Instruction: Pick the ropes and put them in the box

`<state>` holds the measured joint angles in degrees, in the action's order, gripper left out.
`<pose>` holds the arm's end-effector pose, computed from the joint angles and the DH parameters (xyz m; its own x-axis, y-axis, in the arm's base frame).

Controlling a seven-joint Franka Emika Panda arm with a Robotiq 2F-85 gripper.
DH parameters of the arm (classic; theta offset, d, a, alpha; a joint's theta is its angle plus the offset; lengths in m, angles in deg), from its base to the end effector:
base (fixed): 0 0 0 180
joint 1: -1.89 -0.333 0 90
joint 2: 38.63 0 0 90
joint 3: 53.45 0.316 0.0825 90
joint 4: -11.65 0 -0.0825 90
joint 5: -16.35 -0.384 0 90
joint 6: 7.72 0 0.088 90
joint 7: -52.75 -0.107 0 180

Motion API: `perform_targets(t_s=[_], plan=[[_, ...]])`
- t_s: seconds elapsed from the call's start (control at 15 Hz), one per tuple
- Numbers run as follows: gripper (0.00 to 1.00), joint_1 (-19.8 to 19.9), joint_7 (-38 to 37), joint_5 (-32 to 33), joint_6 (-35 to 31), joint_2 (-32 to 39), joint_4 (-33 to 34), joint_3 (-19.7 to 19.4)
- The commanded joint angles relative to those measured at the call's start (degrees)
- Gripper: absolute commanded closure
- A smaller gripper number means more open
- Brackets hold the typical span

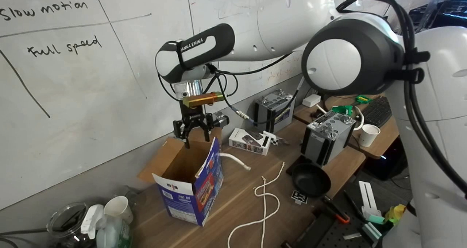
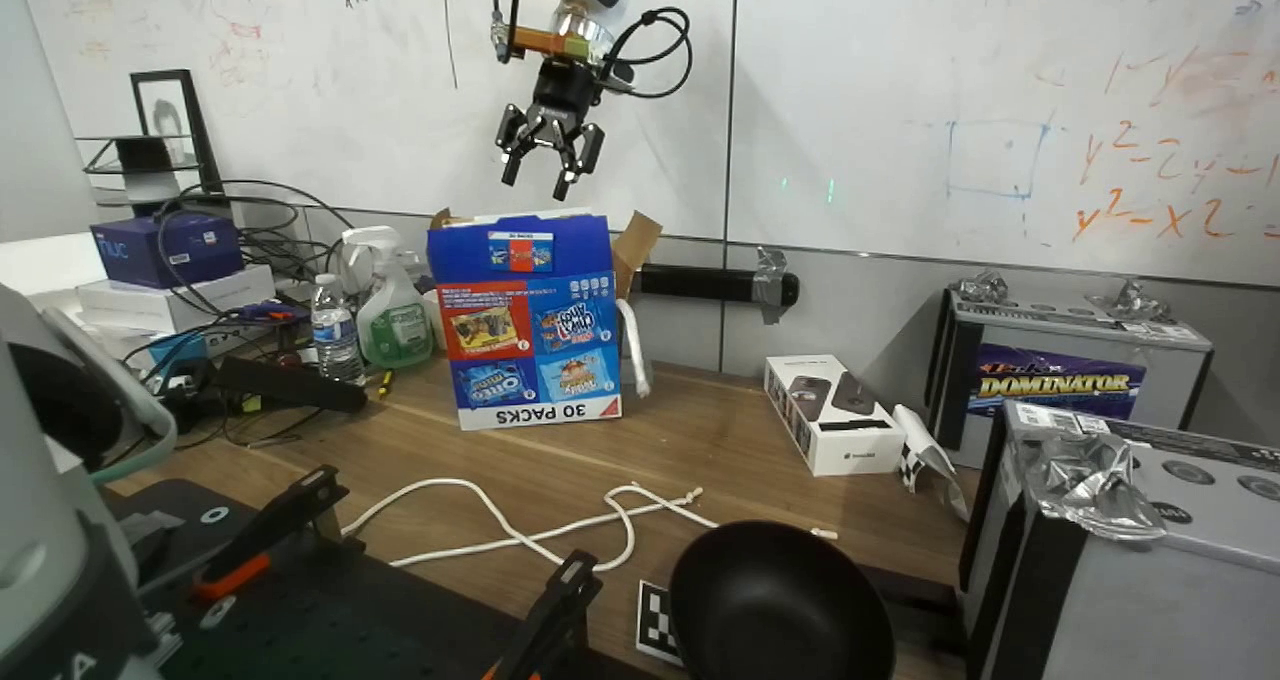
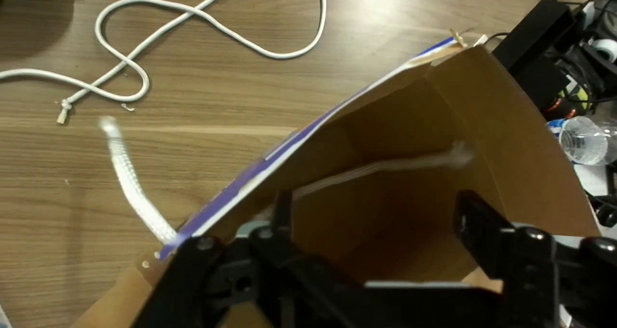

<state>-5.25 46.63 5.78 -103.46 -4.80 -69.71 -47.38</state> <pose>0.6561 0.1600 0.3349 0.9301 0.0962 -0.3545 0.0302 -0.9819 -0.1870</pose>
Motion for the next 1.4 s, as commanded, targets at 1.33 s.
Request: perform_targets(t_s=[1.33], plan=[[0.0,3.8,10.5,15.1,-29.4,-27.7,-46.3,-4.2]])
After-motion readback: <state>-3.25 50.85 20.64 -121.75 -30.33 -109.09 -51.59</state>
